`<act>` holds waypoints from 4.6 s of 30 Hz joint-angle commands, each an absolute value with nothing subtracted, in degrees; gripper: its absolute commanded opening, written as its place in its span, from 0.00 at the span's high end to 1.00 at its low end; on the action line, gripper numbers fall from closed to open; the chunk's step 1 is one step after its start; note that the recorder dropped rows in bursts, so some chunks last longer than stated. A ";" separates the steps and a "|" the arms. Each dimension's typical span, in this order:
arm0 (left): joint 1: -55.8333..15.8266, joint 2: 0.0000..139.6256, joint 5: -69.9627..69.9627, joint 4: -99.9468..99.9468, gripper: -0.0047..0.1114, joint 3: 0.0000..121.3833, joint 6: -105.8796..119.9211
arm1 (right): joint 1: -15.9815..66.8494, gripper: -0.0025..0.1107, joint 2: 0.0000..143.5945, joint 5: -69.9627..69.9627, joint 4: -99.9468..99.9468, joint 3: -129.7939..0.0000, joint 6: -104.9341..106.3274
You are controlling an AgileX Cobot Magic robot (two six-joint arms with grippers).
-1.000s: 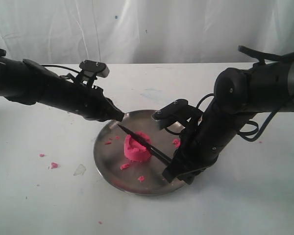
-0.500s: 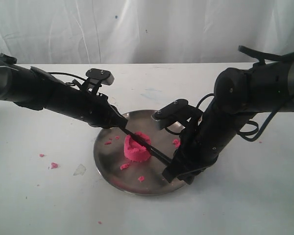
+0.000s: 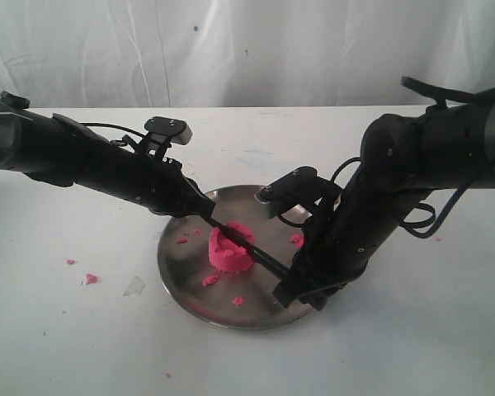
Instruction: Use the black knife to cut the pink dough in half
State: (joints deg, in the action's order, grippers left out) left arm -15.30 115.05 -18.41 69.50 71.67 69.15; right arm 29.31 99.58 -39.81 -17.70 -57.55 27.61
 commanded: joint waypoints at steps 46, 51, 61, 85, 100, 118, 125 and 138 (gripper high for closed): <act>-15.23 115.42 -19.76 68.50 0.96 71.28 69.43 | 29.64 0.98 102.36 -35.92 -17.98 -57.50 28.31; -15.23 115.42 -19.76 68.50 0.96 71.28 69.43 | 29.64 0.98 102.36 -35.92 -17.98 -57.50 28.31; -15.23 115.42 -19.99 68.50 0.96 71.28 69.43 | 29.64 0.98 102.36 -35.81 -18.11 -57.50 28.31; -15.23 115.42 -20.12 68.50 0.96 71.28 69.43 | 29.64 0.98 102.36 -35.80 -18.22 -57.50 28.31; -15.23 117.43 -20.70 68.50 0.96 71.28 69.43 | 29.64 0.98 102.36 -35.80 -18.22 -57.50 28.31; -15.23 118.51 -19.13 68.50 0.96 71.28 69.43 | 29.64 0.98 102.36 -35.70 -18.22 -57.50 28.31; -15.23 117.96 -19.15 68.50 0.96 71.40 69.43 | 29.64 0.98 102.36 -35.70 -18.22 -57.50 28.31; -15.23 113.42 -19.36 69.22 0.96 71.40 69.23 | 29.64 0.98 102.36 -35.70 -18.22 -57.50 28.31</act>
